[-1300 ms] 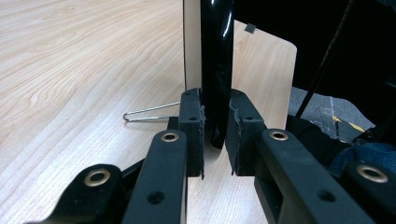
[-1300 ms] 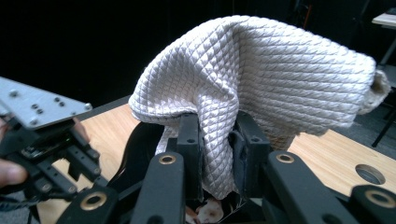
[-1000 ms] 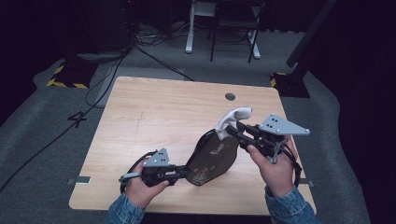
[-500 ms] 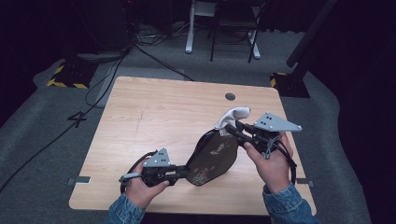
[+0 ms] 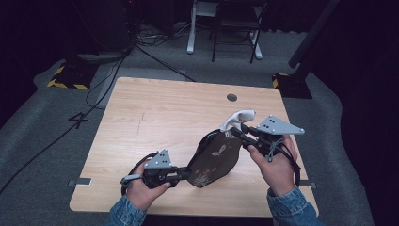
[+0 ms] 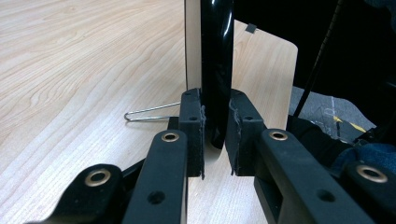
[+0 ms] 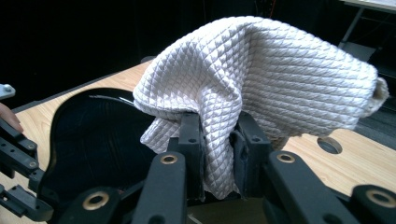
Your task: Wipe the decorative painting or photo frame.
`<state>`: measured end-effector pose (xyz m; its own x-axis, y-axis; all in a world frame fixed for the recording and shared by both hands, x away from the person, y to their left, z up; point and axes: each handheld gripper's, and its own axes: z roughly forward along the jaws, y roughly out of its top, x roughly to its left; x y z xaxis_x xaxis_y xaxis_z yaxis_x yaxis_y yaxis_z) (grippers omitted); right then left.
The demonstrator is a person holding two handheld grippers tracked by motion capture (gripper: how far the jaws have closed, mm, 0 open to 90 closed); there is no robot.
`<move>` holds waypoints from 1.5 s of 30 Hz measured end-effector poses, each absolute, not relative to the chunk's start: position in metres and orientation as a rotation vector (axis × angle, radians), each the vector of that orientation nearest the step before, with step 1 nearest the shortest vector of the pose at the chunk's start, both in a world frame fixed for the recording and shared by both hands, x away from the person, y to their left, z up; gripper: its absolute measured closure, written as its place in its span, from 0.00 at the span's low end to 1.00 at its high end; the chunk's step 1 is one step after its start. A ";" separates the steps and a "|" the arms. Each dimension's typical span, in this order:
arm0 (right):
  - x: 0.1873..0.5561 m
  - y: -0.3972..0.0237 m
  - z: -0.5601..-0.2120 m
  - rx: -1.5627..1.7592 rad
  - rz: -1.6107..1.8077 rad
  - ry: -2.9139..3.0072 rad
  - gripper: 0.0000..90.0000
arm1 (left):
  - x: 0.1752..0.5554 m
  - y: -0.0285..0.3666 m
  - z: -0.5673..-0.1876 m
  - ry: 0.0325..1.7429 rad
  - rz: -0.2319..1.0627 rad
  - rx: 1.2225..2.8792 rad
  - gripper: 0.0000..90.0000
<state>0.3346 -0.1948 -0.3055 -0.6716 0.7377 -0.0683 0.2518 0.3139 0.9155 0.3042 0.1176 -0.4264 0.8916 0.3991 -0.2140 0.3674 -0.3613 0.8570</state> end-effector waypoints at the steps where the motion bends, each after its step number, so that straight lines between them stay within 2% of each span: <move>1: 0.335 -0.196 -0.306 0.877 1.332 2.103 0.84 | 0.304 0.118 -0.426 0.558 0.036 1.981 0.87; 45: 0.335 -0.231 -0.333 0.984 1.239 2.082 0.84 | 0.304 0.118 -0.427 0.567 0.032 1.971 0.87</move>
